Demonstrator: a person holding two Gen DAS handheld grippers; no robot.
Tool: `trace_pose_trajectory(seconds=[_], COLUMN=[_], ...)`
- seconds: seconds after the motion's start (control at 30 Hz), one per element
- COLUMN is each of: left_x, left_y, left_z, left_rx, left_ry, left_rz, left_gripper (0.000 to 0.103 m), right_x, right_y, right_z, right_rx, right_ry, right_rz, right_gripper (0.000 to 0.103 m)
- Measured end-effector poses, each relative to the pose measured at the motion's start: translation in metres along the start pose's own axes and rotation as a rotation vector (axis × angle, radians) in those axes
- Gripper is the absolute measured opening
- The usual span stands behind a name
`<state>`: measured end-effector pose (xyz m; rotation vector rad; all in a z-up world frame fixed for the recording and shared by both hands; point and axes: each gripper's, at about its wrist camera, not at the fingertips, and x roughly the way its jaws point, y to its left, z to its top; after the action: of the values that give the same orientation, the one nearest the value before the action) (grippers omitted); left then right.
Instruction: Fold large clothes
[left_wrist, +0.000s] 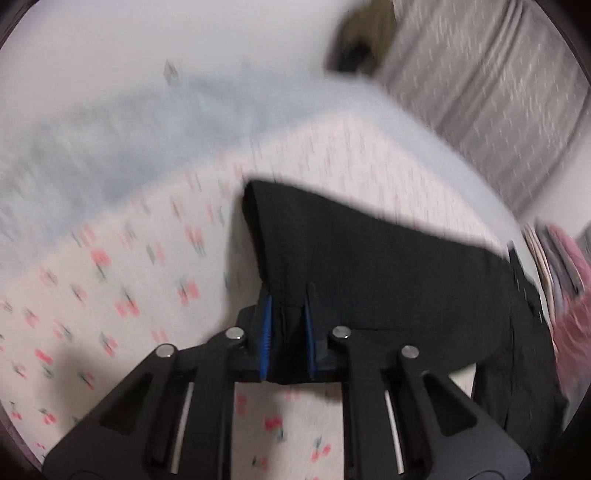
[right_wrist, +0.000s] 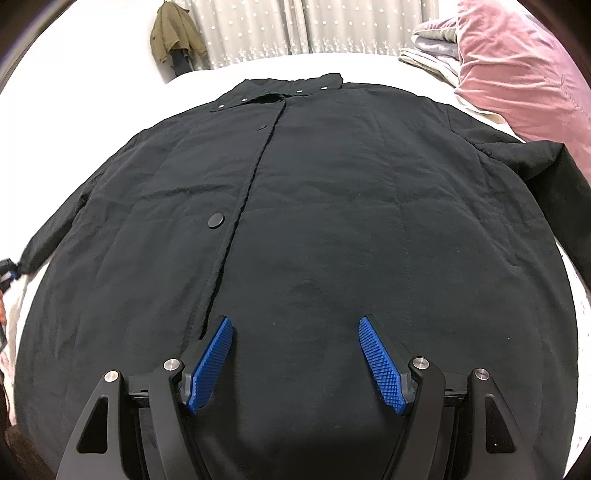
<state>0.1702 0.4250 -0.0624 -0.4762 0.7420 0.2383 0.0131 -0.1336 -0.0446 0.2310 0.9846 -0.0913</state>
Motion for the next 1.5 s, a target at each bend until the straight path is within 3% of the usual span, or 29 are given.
trace_pose_trajectory(seconds=[0.03,0.17,0.27,0.33,0.5,0.73,0.87,1.03,1.27,1.5], left_x=[0.002,0.035,0.018,0.004,-0.025,-0.074,-0.099,-0.121,-0.125,-0.112], left_y=[0.000,-0.010,-0.019,-0.025,-0.040,-0.100,-0.151,-0.200,-0.275,-0.319], left_z=[0.004,0.004,0.001,-0.002,-0.007,-0.039,-0.069,-0.110,-0.184,-0.246], left_rx=[0.003,0.096,0.113,0.116,0.127,0.240,0.346,0.380,0.487,0.558], left_ry=[-0.021,0.053,0.023,0.022,0.027,0.086,0.148,0.201,0.297,0.365], left_rz=[0.043,0.270,0.298,0.254,0.167,0.062,-0.042,-0.175,-0.286,-0.377], left_gripper=[0.017,0.022,0.034,0.068,0.080,0.081,0.081,0.089,0.097,0.101], right_x=[0.000,0.000,-0.001,-0.004,-0.014,-0.038,-0.055,-0.078,-0.108,-0.144], right_y=[-0.001,-0.002,-0.002,-0.005,-0.020,-0.055,-0.079,-0.111,-0.159,-0.253], right_z=[0.000,-0.001,-0.001,0.000,0.002,0.002,-0.004,-0.015,-0.029,-0.043], right_rx=[0.001,0.000,-0.016,-0.007,0.040,0.128,0.178,0.241,0.340,0.517], right_ry=[0.000,0.002,0.004,0.003,-0.017,-0.066,-0.091,-0.122,-0.163,-0.193], right_rz=[-0.002,-0.002,-0.005,0.002,0.022,0.036,0.036,0.013,-0.025,-0.082], right_gripper=[0.073,0.073,0.073,0.073,0.073,0.073,0.073,0.073,0.080,0.081])
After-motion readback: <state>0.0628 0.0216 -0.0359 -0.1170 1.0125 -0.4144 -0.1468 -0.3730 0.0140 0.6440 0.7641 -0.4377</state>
